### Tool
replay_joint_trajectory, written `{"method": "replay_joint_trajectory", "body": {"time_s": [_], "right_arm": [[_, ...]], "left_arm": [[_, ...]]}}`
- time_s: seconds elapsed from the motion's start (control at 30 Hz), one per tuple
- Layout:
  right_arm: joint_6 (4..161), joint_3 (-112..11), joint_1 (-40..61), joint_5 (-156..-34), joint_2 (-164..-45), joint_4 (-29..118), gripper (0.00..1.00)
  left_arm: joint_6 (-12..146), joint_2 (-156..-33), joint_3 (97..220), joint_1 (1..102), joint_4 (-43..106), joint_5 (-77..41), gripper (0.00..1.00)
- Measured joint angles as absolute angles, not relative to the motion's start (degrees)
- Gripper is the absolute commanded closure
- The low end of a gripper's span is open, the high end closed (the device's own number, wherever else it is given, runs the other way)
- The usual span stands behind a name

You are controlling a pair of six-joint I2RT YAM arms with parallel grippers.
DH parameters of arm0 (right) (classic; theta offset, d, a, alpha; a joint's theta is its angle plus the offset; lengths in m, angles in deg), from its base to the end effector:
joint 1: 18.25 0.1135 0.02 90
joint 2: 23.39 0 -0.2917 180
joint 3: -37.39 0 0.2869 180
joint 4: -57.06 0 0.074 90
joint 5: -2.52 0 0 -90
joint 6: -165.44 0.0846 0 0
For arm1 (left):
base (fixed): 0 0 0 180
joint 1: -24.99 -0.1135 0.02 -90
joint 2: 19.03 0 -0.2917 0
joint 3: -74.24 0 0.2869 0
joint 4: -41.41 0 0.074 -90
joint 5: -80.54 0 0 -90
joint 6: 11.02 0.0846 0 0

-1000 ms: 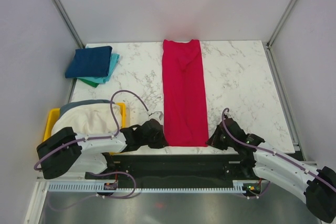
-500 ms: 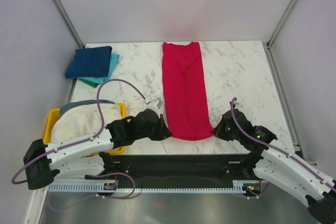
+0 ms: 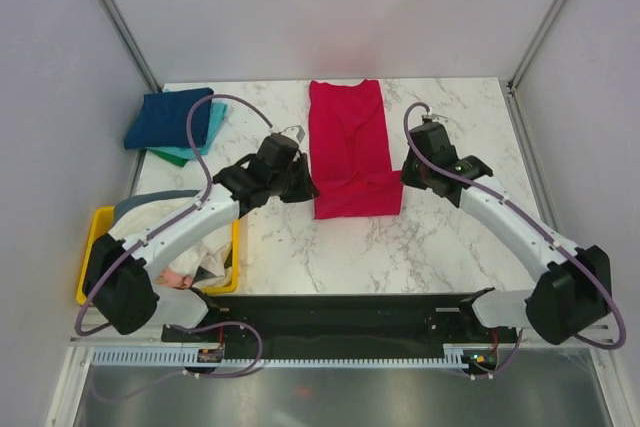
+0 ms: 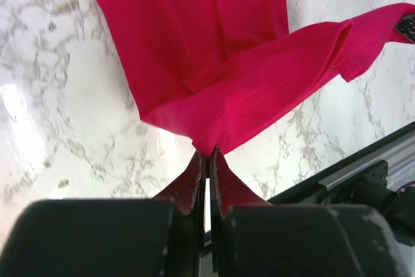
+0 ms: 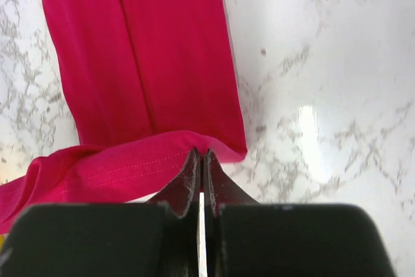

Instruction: Fold and stack the t-shirts

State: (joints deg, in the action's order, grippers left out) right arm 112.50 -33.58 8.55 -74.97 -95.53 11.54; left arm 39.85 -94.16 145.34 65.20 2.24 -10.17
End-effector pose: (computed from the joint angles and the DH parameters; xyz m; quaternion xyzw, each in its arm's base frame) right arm 0.2982 0.1301 0.2713 0.1227 0.9166 0.1081 0.3649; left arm 0.2643 -0.2248 0.2667 0.0111 0.9177 -0.2579 0.3021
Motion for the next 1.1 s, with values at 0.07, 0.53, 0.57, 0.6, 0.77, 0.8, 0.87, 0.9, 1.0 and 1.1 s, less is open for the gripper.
{"method": "replay_joint_trajectory", "body": {"time_s": [0.07,0.53,0.57,0.6,0.77,0.8,0.87,0.9,1.0,1.1], "right_arm": [[110.2,-36.8,6.7,-75.6,-99.9,12.8,1.00],[103.0,-52.8,1.0,-81.5,-121.4,17.3,1.00],[102.9,-53.6,0.8,-81.7,-122.5,17.6,1.00],[102.7,-54.3,0.6,-82.2,-123.6,17.8,1.00],[102.6,-56.7,-0.6,-84.2,-128.5,18.9,1.00],[102.6,-57.2,-1.0,-84.6,-129.5,18.9,1.00],[102.6,-58.7,-1.6,-85.3,-132.1,19.0,1.00],[102.6,-59.7,-1.9,-85.4,-133.3,19.0,1.00],[103.1,-64.7,-2.8,-86.5,-138.4,18.7,0.55],[102.9,-74.4,-4.3,-87.6,-145.2,16.2,0.21]], "left_arm": [[42.0,-97.9,149.1,63.1,2.2,-11.6,0.98],[50.7,-120.8,167.3,52.8,0.6,-17.9,0.98],[51.0,-122.1,168.1,52.2,0.6,-18.5,0.98],[51.1,-123.0,168.7,51.8,0.5,-18.8,0.98],[52.1,-127.9,172.3,50.0,-0.6,-20.2,0.98],[52.3,-128.8,173.1,49.7,-0.7,-20.3,0.97],[52.7,-131.2,175.5,49.3,-1.2,-20.7,0.90],[53.0,-132.6,177.1,49.0,-1.5,-20.9,0.83],[53.9,-137.8,182.8,47.6,-3.2,-22.3,0.57],[54.3,-146.1,194.7,45.1,-7.4,-24.4,0.46]]}}
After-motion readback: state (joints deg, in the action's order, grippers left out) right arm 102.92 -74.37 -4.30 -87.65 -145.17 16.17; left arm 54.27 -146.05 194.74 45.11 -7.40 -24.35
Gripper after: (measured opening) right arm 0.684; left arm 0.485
